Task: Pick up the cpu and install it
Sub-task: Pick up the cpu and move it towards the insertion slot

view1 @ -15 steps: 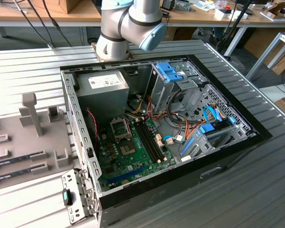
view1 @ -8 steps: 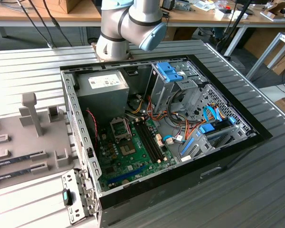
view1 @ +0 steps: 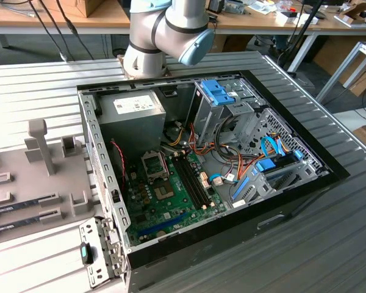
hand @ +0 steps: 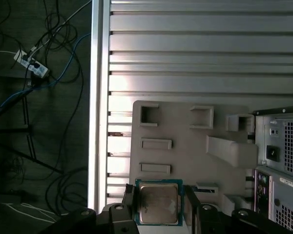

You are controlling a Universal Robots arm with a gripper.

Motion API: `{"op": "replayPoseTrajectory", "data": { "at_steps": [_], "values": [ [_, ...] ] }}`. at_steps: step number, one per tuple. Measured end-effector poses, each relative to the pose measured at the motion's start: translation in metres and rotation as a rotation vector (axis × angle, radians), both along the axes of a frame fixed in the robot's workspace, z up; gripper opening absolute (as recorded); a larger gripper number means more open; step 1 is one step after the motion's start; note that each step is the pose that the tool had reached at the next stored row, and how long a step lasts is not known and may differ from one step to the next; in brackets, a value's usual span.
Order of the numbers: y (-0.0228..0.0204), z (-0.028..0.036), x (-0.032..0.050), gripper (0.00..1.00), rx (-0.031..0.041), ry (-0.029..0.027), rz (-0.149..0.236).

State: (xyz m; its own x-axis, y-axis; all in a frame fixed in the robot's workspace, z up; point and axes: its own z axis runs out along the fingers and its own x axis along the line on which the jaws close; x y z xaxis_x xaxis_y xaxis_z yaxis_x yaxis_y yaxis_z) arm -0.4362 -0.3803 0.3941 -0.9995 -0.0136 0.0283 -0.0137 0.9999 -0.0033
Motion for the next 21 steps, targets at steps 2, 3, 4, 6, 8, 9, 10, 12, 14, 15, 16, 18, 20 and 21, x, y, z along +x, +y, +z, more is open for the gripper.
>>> {"op": "replayPoseTrajectory", "data": {
  "at_steps": [2,3,4,6,8,9,10,12,14,15,16,18,20,21],
  "values": [
    [0.0000,0.0031,0.0000,0.47,0.0000,0.0000,0.000],
    [0.0000,0.0052,0.0000,0.47,0.0000,0.0000,0.000],
    [0.0000,0.0063,0.0000,0.47,0.0000,0.0000,0.000],
    [0.0000,0.0083,0.0000,0.47,0.0001,-0.0001,0.000],
    [0.0000,0.0110,0.0000,0.47,0.0000,0.0000,0.000],
    [0.0000,0.0124,0.0000,0.47,0.0000,0.0000,0.000],
    [0.0000,0.0142,0.0000,0.47,0.0000,0.0000,0.000],
    [0.0000,0.0163,0.0000,0.47,0.0001,-0.0001,0.000],
    [0.0000,0.0199,0.0000,0.47,0.0001,-0.0001,0.000],
    [0.0000,0.0221,0.0000,0.47,0.0000,0.0000,0.000],
    [0.0000,0.0233,0.0000,0.47,0.0000,0.0000,0.000],
    [0.0000,0.0255,0.0000,0.47,0.0000,0.0000,0.000],
    [0.0000,0.0279,0.0000,0.47,0.0000,0.0001,0.000],
    [0.0000,0.0284,0.0000,0.47,0.0001,0.0000,0.000]
  ]
}}
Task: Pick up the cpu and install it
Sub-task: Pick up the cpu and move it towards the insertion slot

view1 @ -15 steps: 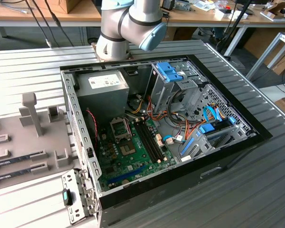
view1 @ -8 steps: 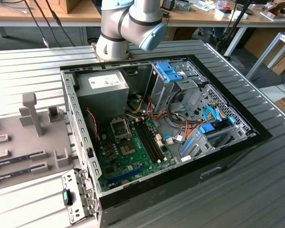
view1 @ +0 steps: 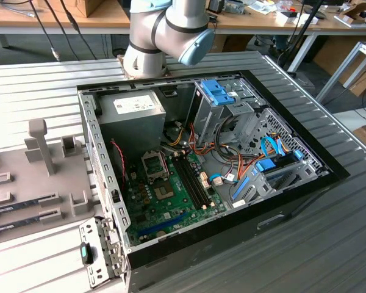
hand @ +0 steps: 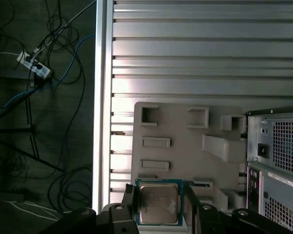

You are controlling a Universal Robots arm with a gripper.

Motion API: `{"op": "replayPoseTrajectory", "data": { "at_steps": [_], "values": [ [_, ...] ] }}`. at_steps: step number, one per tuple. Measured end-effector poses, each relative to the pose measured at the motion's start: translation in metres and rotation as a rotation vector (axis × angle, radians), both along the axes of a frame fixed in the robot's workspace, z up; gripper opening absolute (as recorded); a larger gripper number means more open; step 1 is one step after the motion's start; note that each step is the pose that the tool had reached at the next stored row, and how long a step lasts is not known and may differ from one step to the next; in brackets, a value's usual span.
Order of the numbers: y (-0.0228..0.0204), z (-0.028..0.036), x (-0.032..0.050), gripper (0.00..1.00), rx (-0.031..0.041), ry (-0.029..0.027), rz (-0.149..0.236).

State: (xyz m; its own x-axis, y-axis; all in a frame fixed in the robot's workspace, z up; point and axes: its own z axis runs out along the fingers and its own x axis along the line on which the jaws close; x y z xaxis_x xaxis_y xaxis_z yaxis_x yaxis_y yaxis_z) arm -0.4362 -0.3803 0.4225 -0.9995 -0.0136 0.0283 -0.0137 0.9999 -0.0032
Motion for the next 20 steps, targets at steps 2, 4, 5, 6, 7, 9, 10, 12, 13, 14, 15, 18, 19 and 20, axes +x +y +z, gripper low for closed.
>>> {"op": "replayPoseTrajectory", "data": {
  "at_steps": [2,4,5,6,7,9,10,12,13,14,15,18,19,20],
  "values": [
    [0.0000,0.0000,0.0000,0.47,0.0001,-0.0001,0.000],
    [0.0000,0.0000,0.0000,0.47,0.0001,-0.0001,0.000],
    [0.0000,0.0001,0.0000,0.47,0.0001,0.0001,0.000],
    [0.0000,0.0001,0.0000,0.47,0.0001,0.0001,0.000],
    [0.0000,0.0001,0.0000,0.47,0.0001,0.0001,0.000],
    [0.0000,0.0001,0.0002,0.47,0.0001,0.0001,0.000],
    [0.0000,0.0002,0.0008,0.47,0.0001,0.0001,0.000],
    [0.0000,0.0001,0.0019,0.47,0.0002,0.0000,0.000],
    [0.0000,0.0001,0.0023,0.47,0.0002,0.0000,0.000],
    [-0.0001,0.0000,0.0026,0.47,0.0002,0.0000,0.000],
    [-0.0002,0.0001,0.0030,0.47,0.0002,0.0000,0.000],
    [-0.0009,0.0001,0.0039,0.47,0.0002,0.0000,0.000],
    [-0.0011,0.0001,0.0041,0.47,0.0002,0.0000,0.000],
    [-0.0020,0.0002,0.0047,0.47,0.0001,0.0002,0.000]
  ]
}}
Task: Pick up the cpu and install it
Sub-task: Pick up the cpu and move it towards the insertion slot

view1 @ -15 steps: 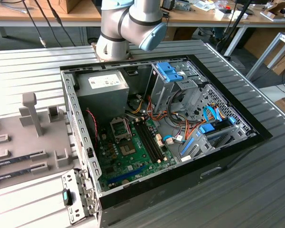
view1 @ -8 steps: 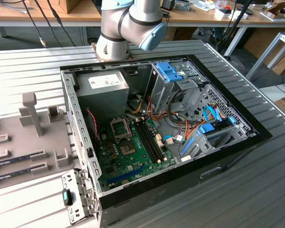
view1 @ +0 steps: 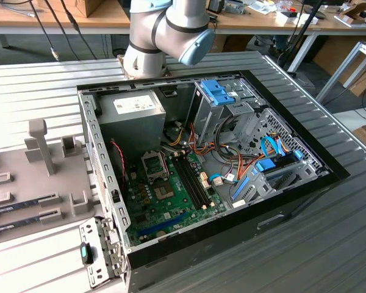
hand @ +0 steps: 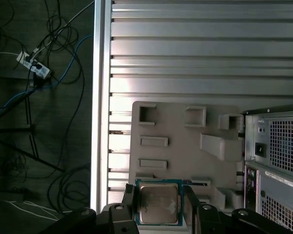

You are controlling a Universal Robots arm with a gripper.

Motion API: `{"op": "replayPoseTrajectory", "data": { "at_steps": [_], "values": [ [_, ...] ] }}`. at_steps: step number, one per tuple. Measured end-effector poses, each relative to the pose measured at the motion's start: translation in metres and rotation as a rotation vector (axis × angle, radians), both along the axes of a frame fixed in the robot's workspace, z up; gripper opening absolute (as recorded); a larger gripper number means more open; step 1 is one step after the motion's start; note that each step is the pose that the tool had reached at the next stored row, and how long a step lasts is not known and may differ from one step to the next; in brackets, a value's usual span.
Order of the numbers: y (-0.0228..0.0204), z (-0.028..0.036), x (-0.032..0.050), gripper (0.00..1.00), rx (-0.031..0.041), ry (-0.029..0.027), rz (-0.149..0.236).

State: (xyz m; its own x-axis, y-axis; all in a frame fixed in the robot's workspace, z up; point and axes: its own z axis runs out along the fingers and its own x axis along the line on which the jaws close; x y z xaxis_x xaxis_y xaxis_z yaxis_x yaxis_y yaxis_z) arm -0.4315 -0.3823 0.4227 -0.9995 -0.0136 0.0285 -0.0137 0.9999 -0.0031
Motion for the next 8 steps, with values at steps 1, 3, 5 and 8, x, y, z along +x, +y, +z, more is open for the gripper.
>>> {"op": "replayPoseTrajectory", "data": {
  "at_steps": [1,3,5,8],
  "values": [
    [-0.0016,-0.0001,0.0011,0.47,0.0001,-0.0001,0.000],
    [-0.0041,-0.0001,0.0067,0.47,0.0001,-0.0002,0.000],
    [-0.0044,-0.0001,0.0078,0.47,0.0001,-0.0002,0.000],
    [-0.0049,-0.0001,0.0096,0.47,0.0001,-0.0001,0.000]
  ]
}}
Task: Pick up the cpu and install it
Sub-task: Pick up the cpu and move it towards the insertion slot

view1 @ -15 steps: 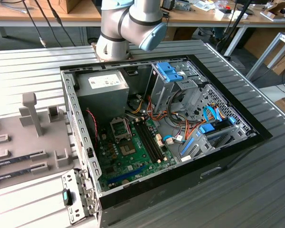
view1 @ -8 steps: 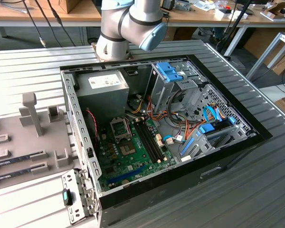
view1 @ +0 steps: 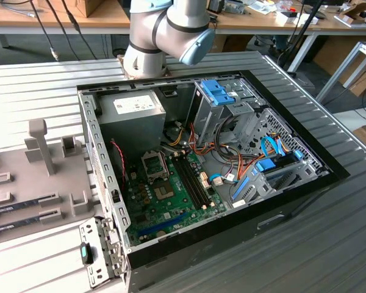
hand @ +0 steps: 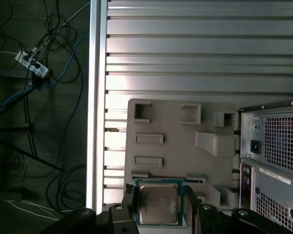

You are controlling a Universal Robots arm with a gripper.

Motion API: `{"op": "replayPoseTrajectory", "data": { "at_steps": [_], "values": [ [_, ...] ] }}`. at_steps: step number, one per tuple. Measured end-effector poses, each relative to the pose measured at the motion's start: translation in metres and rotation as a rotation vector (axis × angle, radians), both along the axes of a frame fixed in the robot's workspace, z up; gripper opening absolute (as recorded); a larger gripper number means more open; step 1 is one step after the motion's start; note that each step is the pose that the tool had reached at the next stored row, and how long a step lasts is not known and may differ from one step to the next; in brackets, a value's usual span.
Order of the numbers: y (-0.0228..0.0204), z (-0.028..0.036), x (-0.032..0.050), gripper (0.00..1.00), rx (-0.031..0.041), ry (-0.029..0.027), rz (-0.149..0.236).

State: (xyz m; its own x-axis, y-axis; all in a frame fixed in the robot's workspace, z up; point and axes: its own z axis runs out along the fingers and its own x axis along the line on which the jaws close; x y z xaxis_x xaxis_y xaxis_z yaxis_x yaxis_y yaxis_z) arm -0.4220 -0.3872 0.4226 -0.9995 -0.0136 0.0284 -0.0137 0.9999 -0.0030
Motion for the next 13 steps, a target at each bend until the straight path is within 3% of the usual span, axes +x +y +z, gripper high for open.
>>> {"op": "replayPoseTrajectory", "data": {
  "at_steps": [13],
  "values": [
    [-0.0027,-0.0003,0.0094,0.47,0.0000,-0.0001,0.000]
  ]
}}
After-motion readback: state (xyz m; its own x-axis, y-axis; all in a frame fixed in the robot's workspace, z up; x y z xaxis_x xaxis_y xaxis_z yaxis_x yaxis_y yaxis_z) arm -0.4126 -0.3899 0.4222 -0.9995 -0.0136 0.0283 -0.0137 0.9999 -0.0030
